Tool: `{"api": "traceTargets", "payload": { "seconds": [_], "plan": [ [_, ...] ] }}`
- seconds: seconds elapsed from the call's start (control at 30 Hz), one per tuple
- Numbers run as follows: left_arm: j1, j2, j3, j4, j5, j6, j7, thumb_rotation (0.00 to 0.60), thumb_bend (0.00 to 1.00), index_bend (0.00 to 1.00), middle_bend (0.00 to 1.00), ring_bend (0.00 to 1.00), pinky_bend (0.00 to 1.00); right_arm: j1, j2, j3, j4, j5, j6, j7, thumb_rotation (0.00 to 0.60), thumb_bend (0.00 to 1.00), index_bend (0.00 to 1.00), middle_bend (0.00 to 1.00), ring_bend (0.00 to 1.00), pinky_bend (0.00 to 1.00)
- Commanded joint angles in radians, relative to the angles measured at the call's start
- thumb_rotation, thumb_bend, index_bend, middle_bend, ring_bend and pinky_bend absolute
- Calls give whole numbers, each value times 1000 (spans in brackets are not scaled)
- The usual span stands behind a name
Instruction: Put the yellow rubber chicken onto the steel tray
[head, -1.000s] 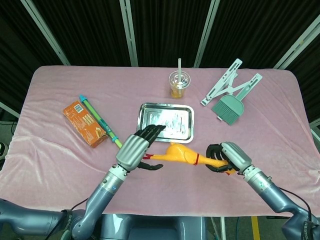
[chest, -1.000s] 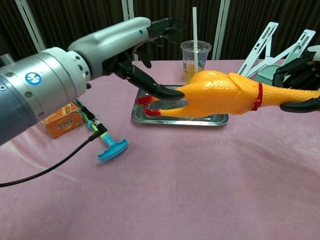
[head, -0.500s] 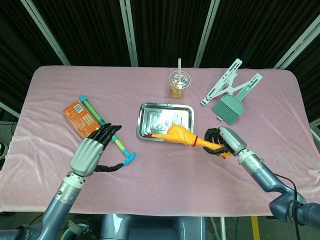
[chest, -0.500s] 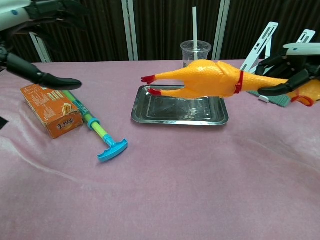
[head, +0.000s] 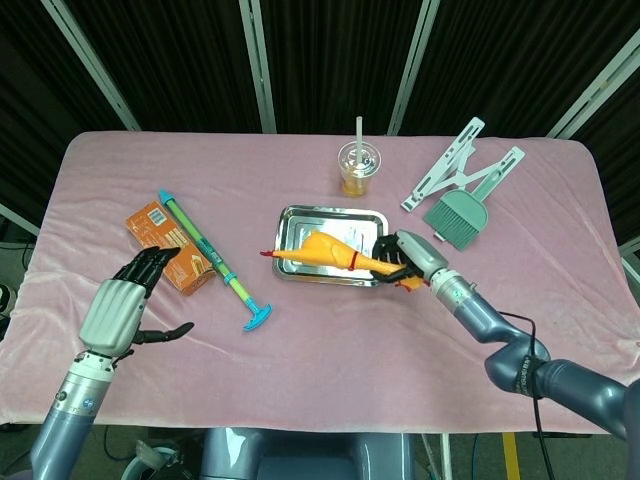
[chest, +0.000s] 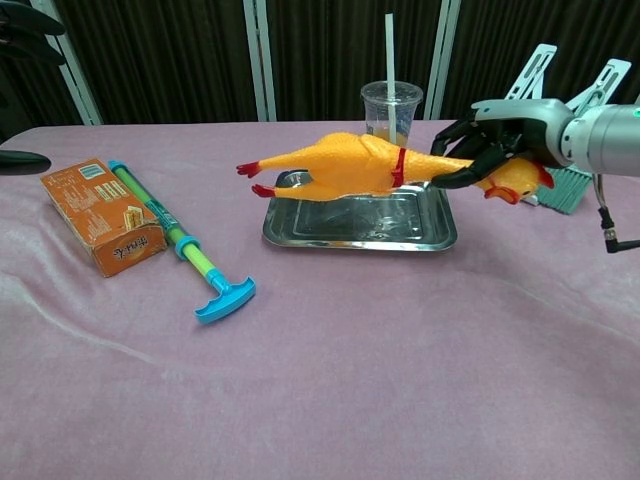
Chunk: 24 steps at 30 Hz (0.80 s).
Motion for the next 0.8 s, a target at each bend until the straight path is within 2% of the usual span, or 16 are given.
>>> {"api": "traceTargets", "payload": {
  "seconds": [0.03,0.2,0.37,0.5,0.6,0.63,0.73,0.8],
  "plan": [
    [3,3,-7,5,-17,-18,-3,462,0,98,142,98,287,40,-54,17,69,25,-46,-14,600,443,933,725,747,861],
    [4,-3,-21,14,-41,-45,-2,463,0,93,140,99,287,76,-108,32,154,51,-94,-29,600,443,933,725,730,854],
    [7,-9,-33,21,-60,-60,0,462,0,90,139,99,287,98,-142,38,217,67,-129,-49,600,443,922,724,662,768],
    [13,-13,-38,30,-70,-69,-3,462,0,88,137,98,287,105,-160,41,252,79,-145,-66,600,444,859,680,607,690],
    [18,-14,-40,35,-74,-75,-4,464,0,85,135,98,287,105,-167,42,270,84,-151,-76,600,441,772,615,541,613],
    [20,-14,-41,36,-75,-75,-6,464,0,84,135,98,287,103,-170,41,277,85,-150,-80,600,410,727,588,511,587],
    [25,-13,-45,38,-74,-76,-10,465,0,83,134,98,287,99,-174,43,284,87,-147,-86,600,216,589,502,426,534],
    [27,-13,-49,38,-72,-76,-13,464,0,82,134,99,287,98,-173,44,286,89,-147,-91,600,122,509,446,374,507]
  ]
}}
